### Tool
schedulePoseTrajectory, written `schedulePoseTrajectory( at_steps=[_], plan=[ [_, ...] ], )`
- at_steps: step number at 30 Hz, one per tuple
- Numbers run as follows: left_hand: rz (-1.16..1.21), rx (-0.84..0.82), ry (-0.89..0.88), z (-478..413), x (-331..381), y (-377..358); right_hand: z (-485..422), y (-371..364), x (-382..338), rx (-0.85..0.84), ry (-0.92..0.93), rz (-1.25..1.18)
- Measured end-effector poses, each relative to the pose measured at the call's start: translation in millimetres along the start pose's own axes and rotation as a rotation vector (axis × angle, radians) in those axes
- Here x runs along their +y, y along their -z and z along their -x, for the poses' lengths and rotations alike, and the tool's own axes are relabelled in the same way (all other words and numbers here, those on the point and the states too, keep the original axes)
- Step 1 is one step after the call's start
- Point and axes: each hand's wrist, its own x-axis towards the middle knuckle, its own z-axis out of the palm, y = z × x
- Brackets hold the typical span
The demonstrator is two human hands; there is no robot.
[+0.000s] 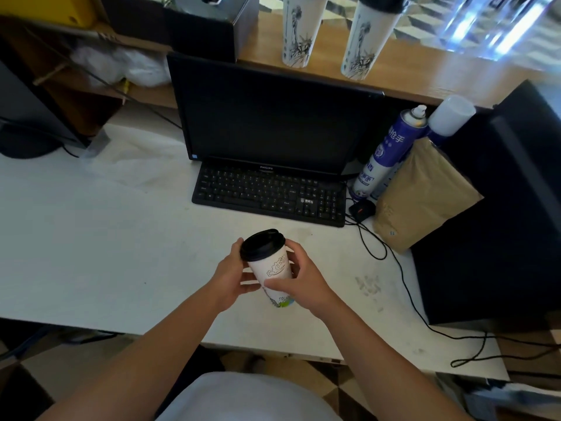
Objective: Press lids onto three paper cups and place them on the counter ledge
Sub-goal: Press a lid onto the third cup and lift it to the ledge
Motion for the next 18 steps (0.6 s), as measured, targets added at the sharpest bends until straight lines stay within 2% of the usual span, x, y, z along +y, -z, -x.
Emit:
schedulePoseTrajectory(
  at_steps=[3,7,9,11,12,14,16,18],
  plan=[
    [-0.048,0.002,-0.070,-1.2,-3.7,1.8,0.5,1.2,4.7,0.022,-0.019,0.072],
    [-0.236,0.065,-0.220,-9.1,-11.2,10.8,0.2,2.1,3.1,0.011,-0.028,0.170],
    [-0.420,0.180,-0.352,-21.1,-21.5,25.6,0.1,5.2,-0.8,-0.001,-0.019,0.208],
    [-0.745,0.367,-0.464,-36.3,-34.4,45.5,-0.7,8.9,-5.3,0.001,0.002,0.265],
    [-0.896,0.442,-0.465,-43.4,-41.8,54.8,-2.4,10.2,-7.5,0.007,0.015,0.309],
    [-1.131,0.516,-0.357,-52.6,-55.4,67.2,-6.6,13.6,-12.7,0.020,0.037,0.405],
    [-1.321,0.525,-0.257,-56.6,-66.9,75.1,-11.4,17.8,-18.8,0.021,0.069,0.495],
    [-1.398,0.517,-0.255,-61.7,-78.3,81.8,-16.7,21.9,-28.2,0.018,0.114,0.593]
  ],
)
